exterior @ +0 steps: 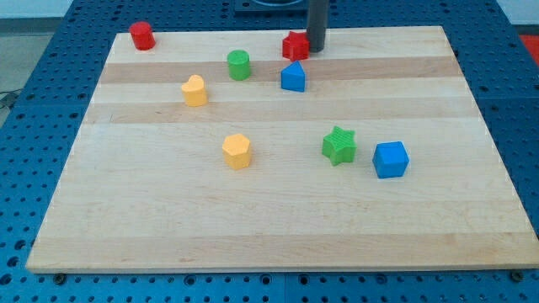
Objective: Move the red star above to the blue triangle
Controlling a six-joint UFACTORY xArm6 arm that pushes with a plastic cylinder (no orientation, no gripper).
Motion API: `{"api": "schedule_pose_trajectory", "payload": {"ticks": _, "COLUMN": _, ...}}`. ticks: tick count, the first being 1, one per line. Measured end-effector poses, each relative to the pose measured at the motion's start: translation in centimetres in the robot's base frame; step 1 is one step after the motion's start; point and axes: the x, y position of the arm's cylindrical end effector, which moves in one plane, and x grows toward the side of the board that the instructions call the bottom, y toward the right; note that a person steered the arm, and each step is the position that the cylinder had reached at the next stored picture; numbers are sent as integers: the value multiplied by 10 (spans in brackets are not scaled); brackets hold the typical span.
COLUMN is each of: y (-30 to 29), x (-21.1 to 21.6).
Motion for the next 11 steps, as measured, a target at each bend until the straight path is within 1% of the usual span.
{"api": "schedule_pose_trajectory", "payload": {"ticks": 1, "y": -2, "x": 9}}
{"api": "schedule_pose_trajectory", "payload": {"ticks": 2, "y": 0, "x": 47}}
{"api": "schedule_pose_trajectory", "payload": {"ticks": 3, "y": -13, "x": 51}}
{"api": "schedule_pose_trajectory", "payload": {"ticks": 4, "y": -30, "x": 42}}
{"api": "schedule_pose_trajectory", "payload": {"ticks": 6, "y": -41, "x": 24}}
{"api": "schedule_pose_trajectory", "payload": {"ticks": 7, "y": -41, "x": 24}}
{"api": "schedule_pose_trajectory", "payload": {"ticks": 8, "y": -31, "x": 33}}
{"api": "schedule_pose_trajectory", "payload": {"ticks": 9, "y": -7, "x": 39}}
{"api": "schedule_pose_trajectory", "payload": {"ticks": 11, "y": -15, "x": 18}}
